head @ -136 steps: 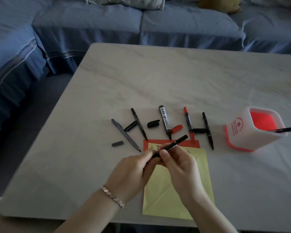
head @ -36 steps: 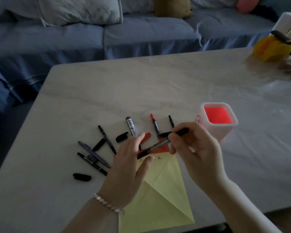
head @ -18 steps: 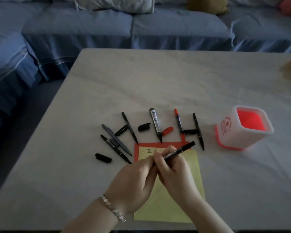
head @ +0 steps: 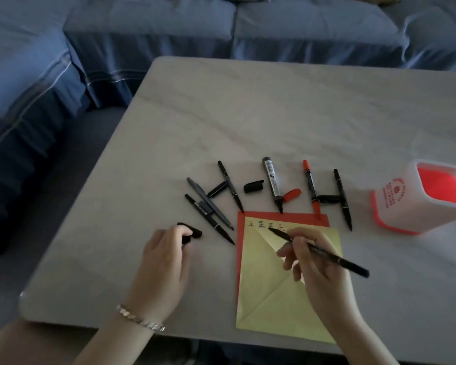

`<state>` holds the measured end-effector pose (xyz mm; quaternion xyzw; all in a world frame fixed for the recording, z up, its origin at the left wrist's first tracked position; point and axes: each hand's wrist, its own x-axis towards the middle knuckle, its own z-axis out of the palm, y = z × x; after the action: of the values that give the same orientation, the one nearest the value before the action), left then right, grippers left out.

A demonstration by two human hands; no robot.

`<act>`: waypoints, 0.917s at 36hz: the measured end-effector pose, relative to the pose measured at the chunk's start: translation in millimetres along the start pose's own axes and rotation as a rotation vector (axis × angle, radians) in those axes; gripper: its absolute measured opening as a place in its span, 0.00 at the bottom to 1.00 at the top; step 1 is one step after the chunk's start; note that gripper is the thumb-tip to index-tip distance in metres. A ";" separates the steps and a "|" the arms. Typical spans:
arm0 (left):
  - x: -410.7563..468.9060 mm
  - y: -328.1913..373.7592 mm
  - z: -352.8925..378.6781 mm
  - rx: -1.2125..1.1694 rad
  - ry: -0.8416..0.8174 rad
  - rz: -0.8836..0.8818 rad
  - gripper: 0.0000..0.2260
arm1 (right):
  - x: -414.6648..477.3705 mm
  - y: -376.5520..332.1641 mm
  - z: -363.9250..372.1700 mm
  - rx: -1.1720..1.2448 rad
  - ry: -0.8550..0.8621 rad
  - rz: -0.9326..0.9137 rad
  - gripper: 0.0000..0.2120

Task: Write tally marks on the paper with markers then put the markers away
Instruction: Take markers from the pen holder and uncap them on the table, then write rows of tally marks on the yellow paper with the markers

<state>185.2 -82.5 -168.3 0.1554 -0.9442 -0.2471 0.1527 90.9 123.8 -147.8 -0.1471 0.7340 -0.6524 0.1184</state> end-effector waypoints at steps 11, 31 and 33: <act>-20.3 -20.1 7.6 0.103 0.039 -0.041 0.16 | -15.9 37.9 -6.8 -0.734 -0.156 -0.393 0.11; -37.7 43.1 62.0 0.201 -0.399 0.371 0.27 | -15.2 56.0 -46.9 -0.937 -0.441 -0.490 0.19; -38.3 44.2 63.3 0.201 -0.394 0.365 0.27 | -14.0 52.9 -47.5 -0.886 -0.431 -0.475 0.19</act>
<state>187.1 -5.2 -206.4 -0.0539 -0.9878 -0.1459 -0.0080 83.3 178.5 -194.8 -0.4749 0.8443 -0.2446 0.0422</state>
